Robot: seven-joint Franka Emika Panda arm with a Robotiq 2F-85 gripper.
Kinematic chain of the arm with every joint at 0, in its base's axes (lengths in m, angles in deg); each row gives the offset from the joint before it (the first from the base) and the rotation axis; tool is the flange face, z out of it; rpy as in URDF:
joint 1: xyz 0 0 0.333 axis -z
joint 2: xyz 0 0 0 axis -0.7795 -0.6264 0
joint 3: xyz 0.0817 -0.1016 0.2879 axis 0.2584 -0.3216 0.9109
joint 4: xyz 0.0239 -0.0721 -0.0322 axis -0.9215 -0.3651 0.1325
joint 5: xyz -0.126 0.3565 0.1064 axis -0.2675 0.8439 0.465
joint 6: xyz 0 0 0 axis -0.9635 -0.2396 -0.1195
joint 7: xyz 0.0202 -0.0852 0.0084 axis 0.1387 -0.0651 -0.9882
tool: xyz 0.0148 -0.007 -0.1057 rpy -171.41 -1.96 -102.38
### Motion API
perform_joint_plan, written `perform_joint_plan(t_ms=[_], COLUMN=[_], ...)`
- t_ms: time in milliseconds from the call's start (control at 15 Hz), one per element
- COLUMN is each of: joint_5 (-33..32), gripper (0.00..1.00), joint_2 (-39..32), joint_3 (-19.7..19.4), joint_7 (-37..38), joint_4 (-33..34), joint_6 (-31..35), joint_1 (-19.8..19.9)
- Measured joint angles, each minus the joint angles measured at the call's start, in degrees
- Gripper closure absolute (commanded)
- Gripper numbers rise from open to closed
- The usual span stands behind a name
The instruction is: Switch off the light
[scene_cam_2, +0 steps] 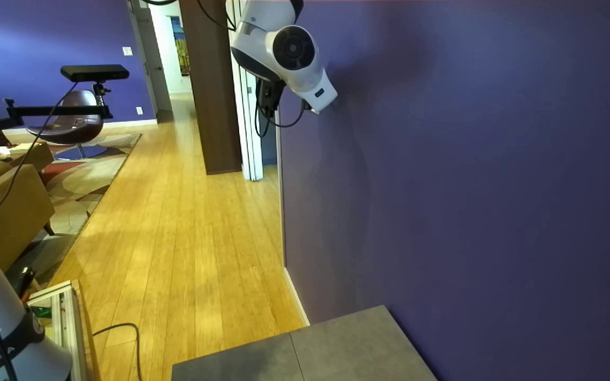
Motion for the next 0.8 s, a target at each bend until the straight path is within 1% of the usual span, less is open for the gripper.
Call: perform_joint_plan(t_ms=[333,667,800], joint_5=[-1.32,-4.39,-10.03], gripper=[1.00,1.00,1.00], joint_2=[0.38,3.58,5.56], joint_3=[-0.03,-0.37,-0.55], joint_7=[0.72,2.16,6.11], joint_4=[0.04,-0.51,-2.08], joint_6=[-0.02,-0.02,0.07], joint_1=[0.00,0.15,0.21])
